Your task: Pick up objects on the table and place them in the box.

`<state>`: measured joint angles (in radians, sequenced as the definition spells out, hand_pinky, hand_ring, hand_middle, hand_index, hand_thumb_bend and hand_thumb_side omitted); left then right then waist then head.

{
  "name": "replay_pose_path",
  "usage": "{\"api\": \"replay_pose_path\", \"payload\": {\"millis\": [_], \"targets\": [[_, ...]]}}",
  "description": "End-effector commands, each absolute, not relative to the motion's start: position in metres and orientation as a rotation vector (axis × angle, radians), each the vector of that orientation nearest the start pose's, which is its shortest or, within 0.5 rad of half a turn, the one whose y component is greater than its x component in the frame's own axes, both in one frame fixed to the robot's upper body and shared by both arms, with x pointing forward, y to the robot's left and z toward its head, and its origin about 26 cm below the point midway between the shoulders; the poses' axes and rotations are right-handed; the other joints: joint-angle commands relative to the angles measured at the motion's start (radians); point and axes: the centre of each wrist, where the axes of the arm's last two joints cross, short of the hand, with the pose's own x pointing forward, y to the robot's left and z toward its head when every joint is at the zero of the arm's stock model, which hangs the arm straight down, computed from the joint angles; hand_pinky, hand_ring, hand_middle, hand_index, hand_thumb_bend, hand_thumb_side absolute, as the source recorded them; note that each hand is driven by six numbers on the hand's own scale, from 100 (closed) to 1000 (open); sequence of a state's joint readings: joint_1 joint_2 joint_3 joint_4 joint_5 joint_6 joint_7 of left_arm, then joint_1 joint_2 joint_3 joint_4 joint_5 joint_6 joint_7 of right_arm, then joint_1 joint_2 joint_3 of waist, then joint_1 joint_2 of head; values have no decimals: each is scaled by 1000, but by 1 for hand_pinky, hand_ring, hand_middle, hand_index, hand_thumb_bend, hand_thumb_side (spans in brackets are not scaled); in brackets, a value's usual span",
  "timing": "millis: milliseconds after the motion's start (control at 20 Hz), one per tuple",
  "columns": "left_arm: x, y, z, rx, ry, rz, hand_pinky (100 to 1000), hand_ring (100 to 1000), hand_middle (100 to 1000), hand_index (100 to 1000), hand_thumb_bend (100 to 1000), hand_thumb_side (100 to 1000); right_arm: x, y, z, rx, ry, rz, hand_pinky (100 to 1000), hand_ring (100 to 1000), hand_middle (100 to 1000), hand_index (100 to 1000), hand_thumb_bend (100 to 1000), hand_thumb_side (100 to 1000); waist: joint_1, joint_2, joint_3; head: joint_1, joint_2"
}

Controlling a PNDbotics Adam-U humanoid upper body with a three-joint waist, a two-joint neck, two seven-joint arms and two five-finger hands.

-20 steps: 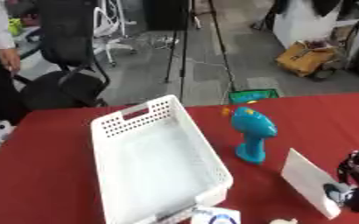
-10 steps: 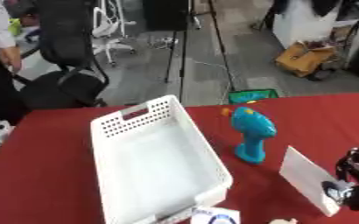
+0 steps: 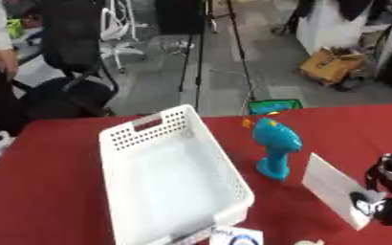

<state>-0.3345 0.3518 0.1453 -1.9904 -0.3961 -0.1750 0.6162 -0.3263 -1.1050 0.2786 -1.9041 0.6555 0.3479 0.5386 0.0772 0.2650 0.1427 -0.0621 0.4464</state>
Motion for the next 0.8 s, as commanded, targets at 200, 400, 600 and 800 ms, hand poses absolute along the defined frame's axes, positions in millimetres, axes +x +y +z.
{"api": "replay_pose_path", "payload": {"millis": [200,400,600,800], "targets": [[300,298,232,-1237,3226,-229,662,629,622,730,100,907,293,-323,259,-1183,-1038,1568,869,701,259,421,100,631,-7,-22,1,-2,-10],[300,298,233,-1239,3223,-223,662,629,623,730,100,908,288,-317,267,-1209,-1063,1571,870,699,260,422,100,730,-12,-26,2,-4,-9],[300,298,233,-1237,3219,-219,662,629,622,730,100,909,286,-313,276,-1223,-1092,1562,868,697,258,422,100,629,-17,-29,3,-8,-9],[300,298,234,-1236,3216,-214,662,629,622,730,100,909,285,-312,282,-1228,-1111,1554,868,696,258,422,100,629,-22,-31,4,-10,-10]]}}
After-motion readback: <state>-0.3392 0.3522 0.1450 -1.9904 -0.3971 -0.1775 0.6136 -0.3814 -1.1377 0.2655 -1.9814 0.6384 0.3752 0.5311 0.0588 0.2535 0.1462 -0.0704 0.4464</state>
